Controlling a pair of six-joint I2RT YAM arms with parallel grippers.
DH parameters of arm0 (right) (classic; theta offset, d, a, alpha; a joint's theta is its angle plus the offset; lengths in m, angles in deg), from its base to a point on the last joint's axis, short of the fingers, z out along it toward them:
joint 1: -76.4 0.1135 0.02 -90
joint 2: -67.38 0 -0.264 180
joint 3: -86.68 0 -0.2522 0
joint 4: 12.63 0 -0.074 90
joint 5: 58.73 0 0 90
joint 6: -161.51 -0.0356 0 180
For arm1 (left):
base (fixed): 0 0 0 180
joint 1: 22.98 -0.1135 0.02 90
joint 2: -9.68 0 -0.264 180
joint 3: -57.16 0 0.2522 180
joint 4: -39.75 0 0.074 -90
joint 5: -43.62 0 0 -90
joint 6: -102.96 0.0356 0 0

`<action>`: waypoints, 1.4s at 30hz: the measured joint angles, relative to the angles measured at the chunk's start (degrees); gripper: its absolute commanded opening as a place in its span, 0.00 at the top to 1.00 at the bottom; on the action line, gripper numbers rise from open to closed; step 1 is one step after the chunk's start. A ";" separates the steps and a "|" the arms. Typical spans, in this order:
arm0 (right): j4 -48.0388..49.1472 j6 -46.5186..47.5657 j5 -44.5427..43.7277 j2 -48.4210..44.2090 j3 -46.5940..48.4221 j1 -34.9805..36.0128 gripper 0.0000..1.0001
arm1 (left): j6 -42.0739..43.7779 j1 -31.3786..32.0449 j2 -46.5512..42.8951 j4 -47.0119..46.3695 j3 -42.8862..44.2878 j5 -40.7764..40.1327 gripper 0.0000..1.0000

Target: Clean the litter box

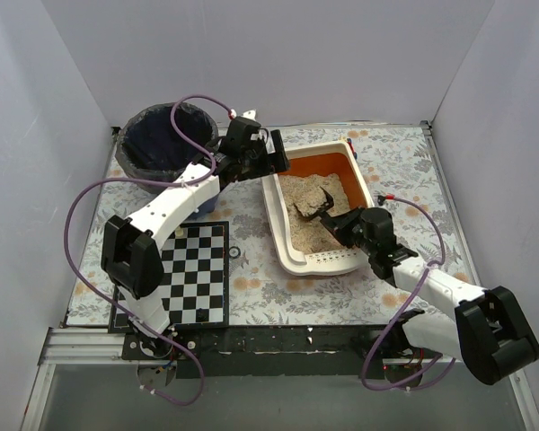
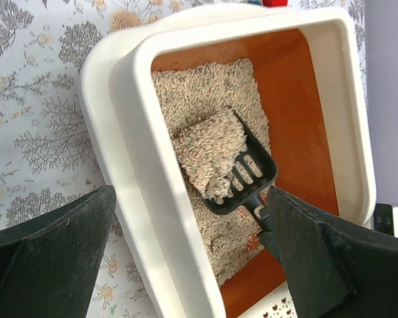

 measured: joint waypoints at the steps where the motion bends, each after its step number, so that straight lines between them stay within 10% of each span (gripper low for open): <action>1: -0.48 -0.17 0.00 -0.90 -0.42 -0.07 0.99 | -0.07 0.00 -0.20 -0.17 -0.63 0.13 0.02; 42: 11.98 -9.27 -3.28 -28.37 -10.10 -1.05 0.99 | 0.09 0.00 -18.73 -14.95 -23.93 12.57 0.02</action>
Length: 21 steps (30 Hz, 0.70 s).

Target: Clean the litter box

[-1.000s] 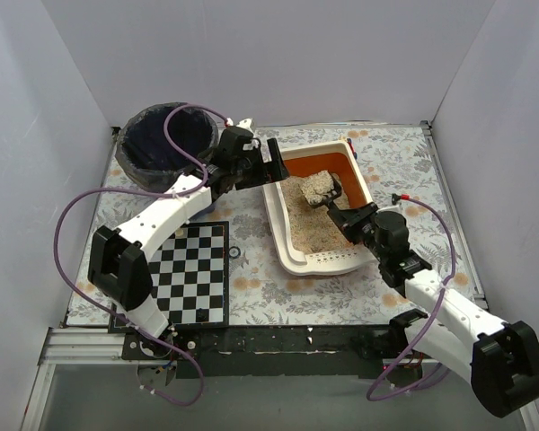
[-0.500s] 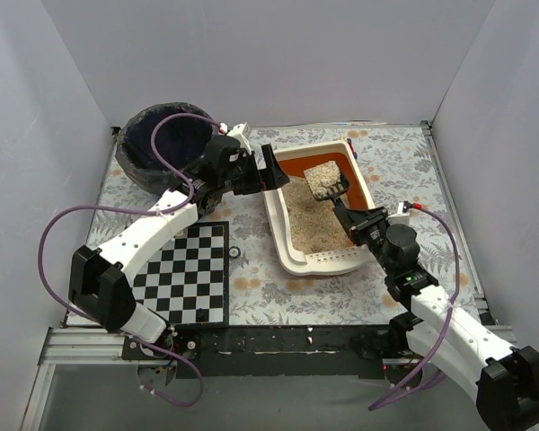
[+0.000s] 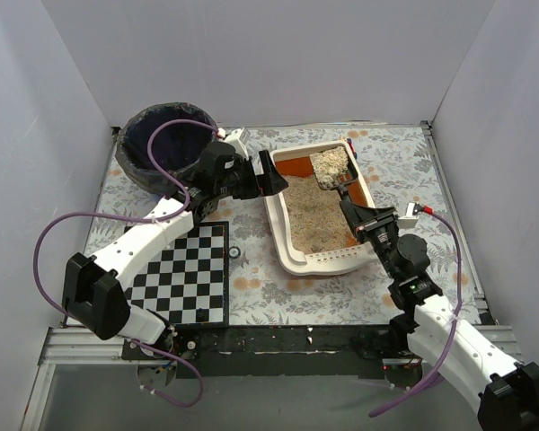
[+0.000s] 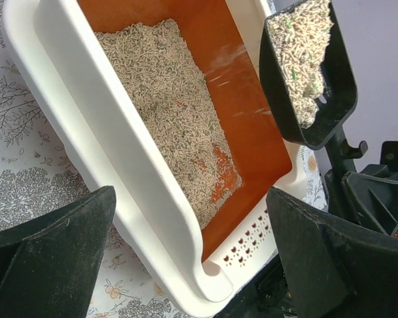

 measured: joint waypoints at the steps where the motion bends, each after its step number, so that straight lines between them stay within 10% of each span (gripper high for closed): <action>1: 0.68 -0.46 0.02 0.15 -0.24 0.00 0.99 | 0.00 0.00 -0.24 -0.04 -0.07 0.13 0.02; 21: 6.23 -13.00 2.80 3.06 -3.58 0.00 0.99 | 0.81 0.00 -1.40 -5.51 -2.97 6.19 0.02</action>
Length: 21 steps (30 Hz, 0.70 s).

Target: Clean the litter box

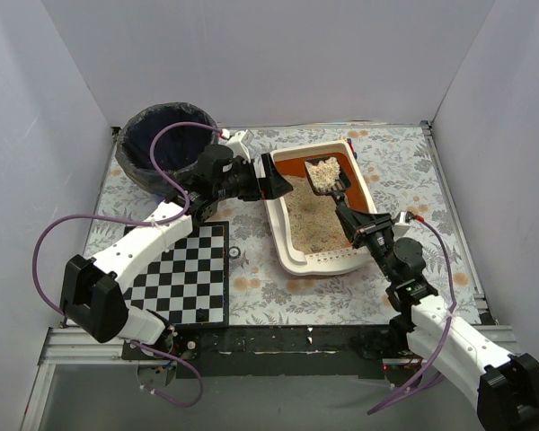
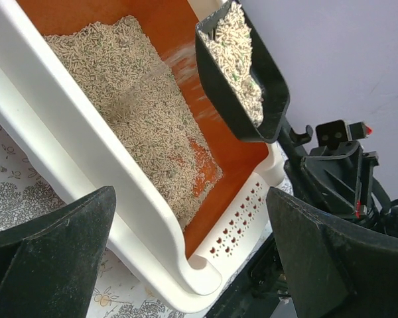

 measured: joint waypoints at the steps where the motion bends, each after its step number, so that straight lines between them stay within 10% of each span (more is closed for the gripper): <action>1: -0.81 -1.51 0.15 -0.22 -0.17 0.00 0.99 | 0.00 0.00 0.00 -0.15 0.00 0.13 0.02; 11: -2.27 -8.04 0.57 -3.13 -3.87 -0.28 0.99 | -1.01 0.00 0.04 -0.52 0.00 0.66 0.02; 21: -13.94 7.37 1.51 -2.78 8.61 -0.70 0.99 | -2.14 0.00 0.07 -0.50 0.00 -0.46 0.02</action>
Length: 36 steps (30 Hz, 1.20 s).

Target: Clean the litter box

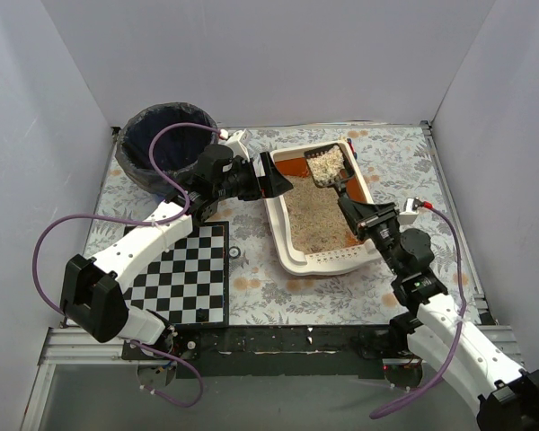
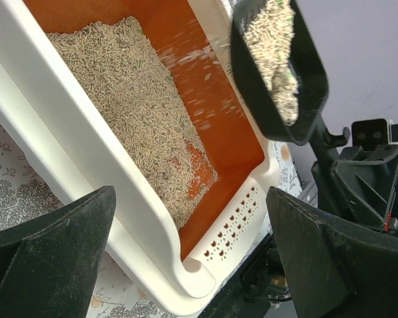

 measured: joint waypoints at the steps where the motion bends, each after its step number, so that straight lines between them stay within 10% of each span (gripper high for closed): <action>1: 1.03 0.22 -0.17 -0.79 -0.33 0.07 0.99 | -0.11 0.00 0.02 0.02 0.00 -0.11 0.02; 36: -4.42 7.30 -3.96 -2.99 -1.64 0.72 0.99 | -0.42 0.00 0.92 3.10 0.04 -4.20 0.02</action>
